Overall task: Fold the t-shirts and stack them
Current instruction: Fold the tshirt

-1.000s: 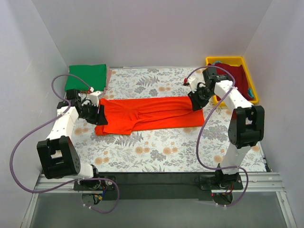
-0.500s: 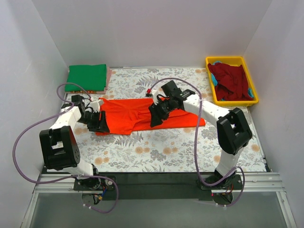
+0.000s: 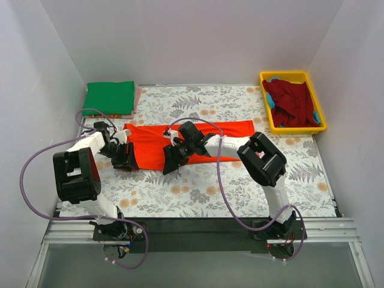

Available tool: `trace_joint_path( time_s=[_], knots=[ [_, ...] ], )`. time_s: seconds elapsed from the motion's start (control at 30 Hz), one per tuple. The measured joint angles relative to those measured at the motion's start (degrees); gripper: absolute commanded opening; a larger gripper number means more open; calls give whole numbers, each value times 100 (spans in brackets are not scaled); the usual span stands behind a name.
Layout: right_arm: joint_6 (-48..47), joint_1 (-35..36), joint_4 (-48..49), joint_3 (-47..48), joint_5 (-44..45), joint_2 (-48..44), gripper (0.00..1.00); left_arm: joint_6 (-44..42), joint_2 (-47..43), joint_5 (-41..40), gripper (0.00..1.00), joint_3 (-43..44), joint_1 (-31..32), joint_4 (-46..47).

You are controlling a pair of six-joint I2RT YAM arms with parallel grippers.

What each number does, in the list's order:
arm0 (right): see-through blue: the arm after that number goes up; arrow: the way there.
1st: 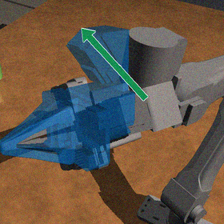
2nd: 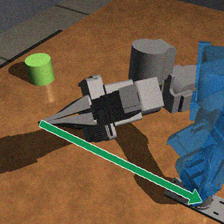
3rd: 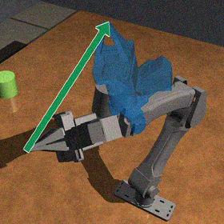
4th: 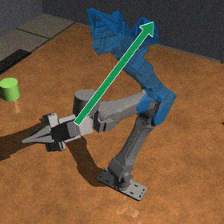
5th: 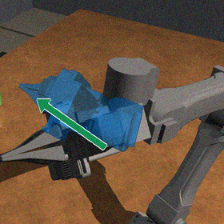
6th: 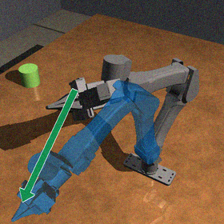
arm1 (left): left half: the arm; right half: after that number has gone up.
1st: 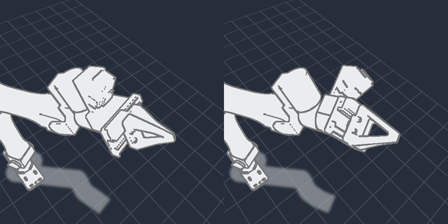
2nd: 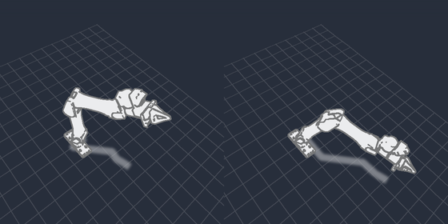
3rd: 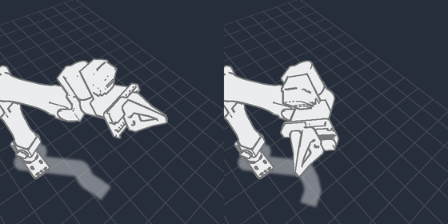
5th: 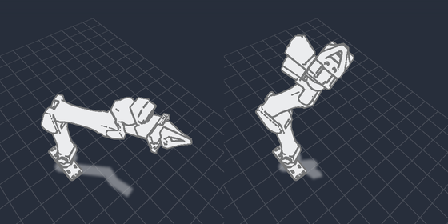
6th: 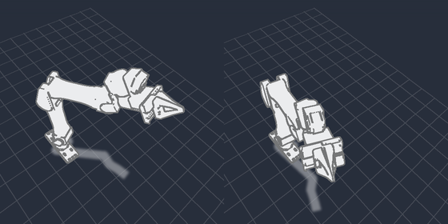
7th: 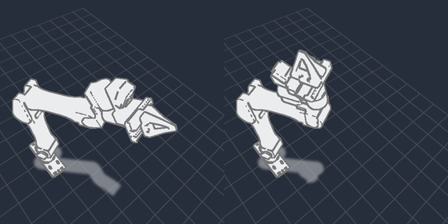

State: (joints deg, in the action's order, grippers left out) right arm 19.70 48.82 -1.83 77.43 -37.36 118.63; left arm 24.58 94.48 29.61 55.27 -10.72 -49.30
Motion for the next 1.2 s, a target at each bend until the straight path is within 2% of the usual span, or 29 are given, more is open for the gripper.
trace_joint_path(
  time_s=[0.3,0.47,0.5,0.6,0.63,0.7,0.9,1.2],
  knots=[
    [680,57,610,9,-90,361,66,120,2,7,38,76,0,111],
    [942,72,804,149,-225,560,57,151,2,31,34,76,0,133],
    [994,79,815,166,-227,592,53,155,2,37,32,76,0,136],
    [1075,81,846,201,-267,684,32,184,0,52,23,76,0,131],
    [1099,81,844,201,-271,708,18,192,0,63,21,76,0,131],
    [1154,81,833,201,-275,743,3,199,2,90,15,96,0,109],
    [1200,22,813,254,-310,743,1,234,9,181,0,468,0,-74],
    [1180,-409,811,682,-361,743,1,293,551,431,0,1513,0,-125]
  ],
)
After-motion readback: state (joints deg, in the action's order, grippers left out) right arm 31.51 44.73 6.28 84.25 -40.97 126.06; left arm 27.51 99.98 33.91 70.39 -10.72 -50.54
